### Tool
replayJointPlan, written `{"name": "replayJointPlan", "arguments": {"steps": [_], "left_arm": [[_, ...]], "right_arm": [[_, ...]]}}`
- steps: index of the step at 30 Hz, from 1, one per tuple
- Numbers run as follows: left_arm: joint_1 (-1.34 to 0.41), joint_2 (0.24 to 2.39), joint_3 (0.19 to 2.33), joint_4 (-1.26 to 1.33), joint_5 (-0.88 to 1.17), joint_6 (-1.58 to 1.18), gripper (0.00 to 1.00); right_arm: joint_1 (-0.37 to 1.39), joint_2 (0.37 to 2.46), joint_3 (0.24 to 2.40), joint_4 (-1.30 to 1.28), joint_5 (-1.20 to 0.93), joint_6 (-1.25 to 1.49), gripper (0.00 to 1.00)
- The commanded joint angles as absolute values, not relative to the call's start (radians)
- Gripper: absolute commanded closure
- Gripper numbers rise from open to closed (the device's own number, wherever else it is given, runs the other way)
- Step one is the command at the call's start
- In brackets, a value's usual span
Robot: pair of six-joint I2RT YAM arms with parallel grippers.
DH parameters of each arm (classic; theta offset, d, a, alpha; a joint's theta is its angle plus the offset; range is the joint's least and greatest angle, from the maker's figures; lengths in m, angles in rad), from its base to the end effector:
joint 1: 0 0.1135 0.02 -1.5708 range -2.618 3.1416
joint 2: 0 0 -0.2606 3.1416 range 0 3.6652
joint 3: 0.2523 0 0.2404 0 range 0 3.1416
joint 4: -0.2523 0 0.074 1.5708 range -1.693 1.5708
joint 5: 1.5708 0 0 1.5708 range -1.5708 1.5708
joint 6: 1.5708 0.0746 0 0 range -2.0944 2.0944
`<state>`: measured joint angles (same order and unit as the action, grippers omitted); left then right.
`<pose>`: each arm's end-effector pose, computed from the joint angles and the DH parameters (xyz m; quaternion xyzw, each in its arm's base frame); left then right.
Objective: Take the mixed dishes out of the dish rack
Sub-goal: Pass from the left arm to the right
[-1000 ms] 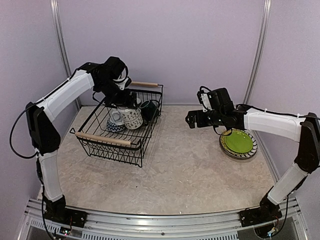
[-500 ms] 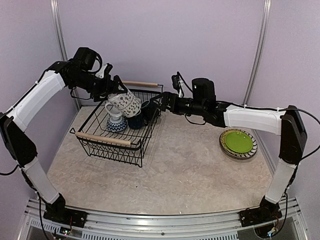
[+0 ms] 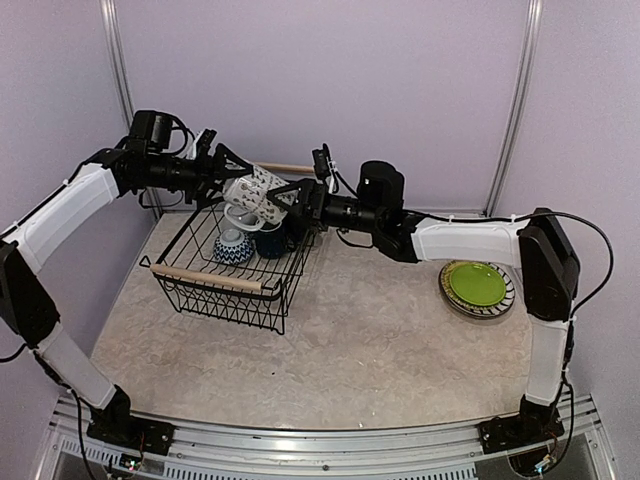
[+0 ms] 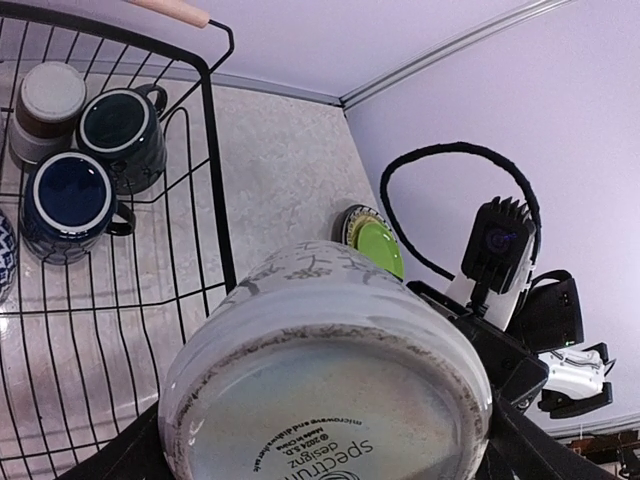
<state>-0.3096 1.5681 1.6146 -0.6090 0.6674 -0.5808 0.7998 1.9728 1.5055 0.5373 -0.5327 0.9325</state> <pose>0.3300 -0.1540 0.3742 0.0449 0.8411 -0.4554 0.2884 0.3176 0.3812 0.3117 -0.1485 0.6692 0.6538 0.3203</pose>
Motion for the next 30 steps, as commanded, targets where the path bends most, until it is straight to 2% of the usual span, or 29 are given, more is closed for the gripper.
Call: {"name": "replayJointPlan", "arguments": {"steps": [1,11,16,21,23,25,27,28,30], "left_arm": [[-0.301,1.532,1.585,-0.393,0.802,-0.647,0.86],[-0.300,1.556,1.478,-0.243,0.885,-0.747,0.89],[-0.294,1.564,1.442,-0.179,0.915,-0.799,0.89],[-0.285,1.566,1.429,-0.142,0.954,-0.825,0.88],[-0.285,1.567,1.429,-0.143,0.966,-0.824,0.87],[-0.285,1.570,1.427,-0.144,0.974,-0.826,0.85],[-0.285,1.577,1.429,-0.146,0.983,-0.828,0.80],[-0.285,1.579,1.430,-0.148,0.987,-0.829,0.75],[-0.284,1.581,1.431,-0.155,0.986,-0.827,0.60]], "right_arm": [[0.829,2.022,1.569,0.622,-0.581,0.994,0.09],[0.831,2.036,1.580,0.689,-0.572,1.042,0.37],[0.827,2.030,1.558,0.735,-0.556,1.070,0.59],[0.813,2.010,1.530,0.790,-0.551,1.081,0.75],[0.804,1.993,1.509,0.823,-0.545,1.083,0.87],[0.797,1.980,1.502,0.837,-0.545,1.077,0.97],[0.791,1.967,1.497,0.842,-0.541,1.070,1.00],[0.789,1.962,1.497,0.839,-0.538,1.064,1.00],[0.787,1.951,1.492,0.834,-0.531,1.053,1.00]]}}
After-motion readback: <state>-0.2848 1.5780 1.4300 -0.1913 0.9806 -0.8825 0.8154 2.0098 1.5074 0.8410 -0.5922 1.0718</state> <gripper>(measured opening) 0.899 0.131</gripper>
